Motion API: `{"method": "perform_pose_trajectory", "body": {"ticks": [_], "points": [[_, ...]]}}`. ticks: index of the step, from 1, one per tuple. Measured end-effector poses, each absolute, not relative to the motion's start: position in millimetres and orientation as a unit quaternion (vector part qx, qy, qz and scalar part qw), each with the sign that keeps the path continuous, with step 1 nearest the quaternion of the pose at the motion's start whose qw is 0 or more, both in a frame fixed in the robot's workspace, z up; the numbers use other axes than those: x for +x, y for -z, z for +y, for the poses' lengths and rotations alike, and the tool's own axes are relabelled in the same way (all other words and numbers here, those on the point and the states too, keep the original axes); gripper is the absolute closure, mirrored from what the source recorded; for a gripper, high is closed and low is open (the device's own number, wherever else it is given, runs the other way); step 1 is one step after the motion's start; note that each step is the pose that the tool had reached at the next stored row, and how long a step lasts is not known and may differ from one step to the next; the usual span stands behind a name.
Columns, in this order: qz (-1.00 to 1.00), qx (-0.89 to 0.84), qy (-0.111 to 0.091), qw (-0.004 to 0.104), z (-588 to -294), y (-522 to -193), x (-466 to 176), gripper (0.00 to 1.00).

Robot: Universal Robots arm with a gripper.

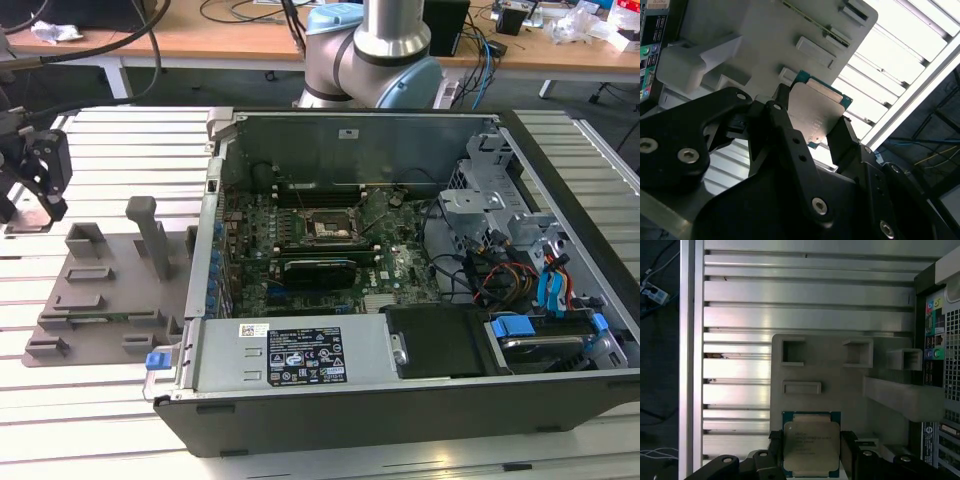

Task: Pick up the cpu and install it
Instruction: 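Pick up the cpu and move it towards the insertion slot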

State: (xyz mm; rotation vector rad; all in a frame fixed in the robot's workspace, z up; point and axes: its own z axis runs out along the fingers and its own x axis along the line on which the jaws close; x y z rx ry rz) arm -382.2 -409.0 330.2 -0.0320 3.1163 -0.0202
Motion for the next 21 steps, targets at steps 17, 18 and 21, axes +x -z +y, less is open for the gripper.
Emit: {"method": "perform_pose_trajectory", "body": {"ticks": [17,18,21], "points": [[1.0,-0.01,0.007,0.012,-408.9,-360.7,-382.2,0.45],[1.0,-0.01,0.006,0.013,-409.0,-362.9,-382.2,0.45],[1.0,-0.01,0.007,0.012,-408.9,-367.7,-382.2,0.45]]}}
